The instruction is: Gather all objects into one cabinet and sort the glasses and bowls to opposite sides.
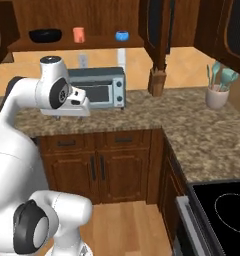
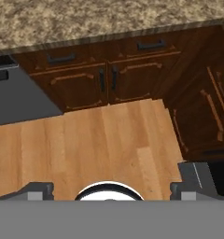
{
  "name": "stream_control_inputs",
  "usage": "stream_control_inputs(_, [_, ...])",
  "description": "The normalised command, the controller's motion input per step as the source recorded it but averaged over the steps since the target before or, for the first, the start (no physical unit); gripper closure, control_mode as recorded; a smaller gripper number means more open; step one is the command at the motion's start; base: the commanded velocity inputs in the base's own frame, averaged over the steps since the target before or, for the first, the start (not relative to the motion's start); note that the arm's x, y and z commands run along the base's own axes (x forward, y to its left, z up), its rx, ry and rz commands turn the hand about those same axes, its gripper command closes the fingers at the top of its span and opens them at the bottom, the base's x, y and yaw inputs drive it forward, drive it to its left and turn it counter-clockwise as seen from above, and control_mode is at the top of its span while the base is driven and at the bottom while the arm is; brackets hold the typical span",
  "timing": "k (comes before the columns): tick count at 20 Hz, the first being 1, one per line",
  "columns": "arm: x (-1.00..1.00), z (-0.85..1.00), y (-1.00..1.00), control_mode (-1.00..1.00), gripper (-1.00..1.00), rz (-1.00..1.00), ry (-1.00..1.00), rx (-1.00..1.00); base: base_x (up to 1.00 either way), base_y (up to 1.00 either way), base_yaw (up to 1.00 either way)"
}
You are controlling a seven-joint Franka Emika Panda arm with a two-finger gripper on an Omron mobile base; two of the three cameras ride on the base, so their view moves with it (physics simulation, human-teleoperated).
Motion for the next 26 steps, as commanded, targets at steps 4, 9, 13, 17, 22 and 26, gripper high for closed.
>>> stream_control_inputs(4, [0.0, 0.0, 0.0, 1.0, -1.0, 0.0, 0.0, 0.0, -0.11, 0.0, -0.51])
stream_control_inputs(9, [0.0, 0.0, 0.0, 1.0, -1.0, 0.0, 0.0, 0.0, 0.0, 0.0, -0.53])
stream_control_inputs(13, [0.0, 0.0, 0.0, 1.0, -1.0, 0.0, 0.0, 0.0, -0.08, 0.0, -0.51])
stream_control_inputs(17, [0.0, 0.0, 0.0, 1.0, -1.0, 0.0, 0.0, 0.0, -0.27, -0.06, -0.46])
stream_control_inputs(22, [0.0, 0.0, 0.0, 1.0, -1.0, 0.0, 0.0, 0.0, -0.41, -0.19, -0.4])
stream_control_inputs(26, [0.0, 0.0, 0.0, 1.0, -1.0, 0.0, 0.0, 0.0, -0.56, -0.28, -0.34])
